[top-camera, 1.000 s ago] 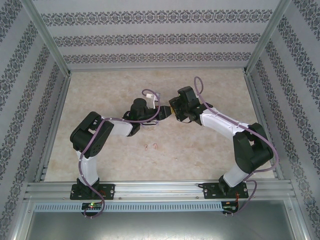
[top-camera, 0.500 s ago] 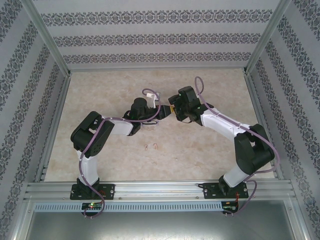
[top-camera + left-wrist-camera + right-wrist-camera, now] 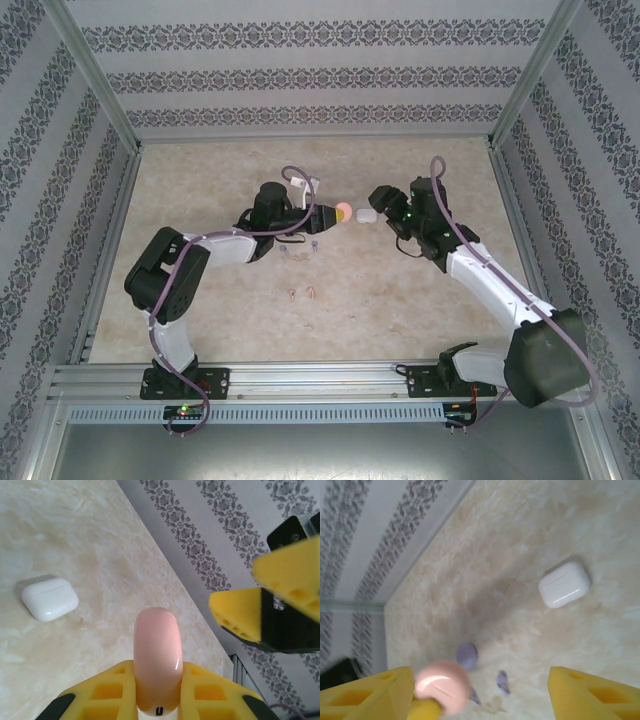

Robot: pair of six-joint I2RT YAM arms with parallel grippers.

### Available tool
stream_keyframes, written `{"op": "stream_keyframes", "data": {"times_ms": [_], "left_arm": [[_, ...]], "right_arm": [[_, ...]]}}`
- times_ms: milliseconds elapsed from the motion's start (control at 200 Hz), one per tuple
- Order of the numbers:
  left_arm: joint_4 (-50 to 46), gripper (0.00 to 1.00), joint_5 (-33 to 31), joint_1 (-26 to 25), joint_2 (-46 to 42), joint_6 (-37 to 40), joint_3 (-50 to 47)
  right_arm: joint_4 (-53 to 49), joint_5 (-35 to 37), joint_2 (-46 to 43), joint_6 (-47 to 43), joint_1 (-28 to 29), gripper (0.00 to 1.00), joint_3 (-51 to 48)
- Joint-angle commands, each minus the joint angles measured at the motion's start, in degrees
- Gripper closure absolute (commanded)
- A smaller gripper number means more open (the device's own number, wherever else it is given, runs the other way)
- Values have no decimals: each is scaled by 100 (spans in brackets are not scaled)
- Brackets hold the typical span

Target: Insert the wireless bluetooth earbuds into the charging case

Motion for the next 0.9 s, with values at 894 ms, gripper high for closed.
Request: {"op": "stream_keyframes", "data": {"times_ms": [894], "left_arm": [[-2134,100,1236,79,-645,1252,948]], "right_arm": [[1240,-1698,542,-2348,-12,36,-365]]}}
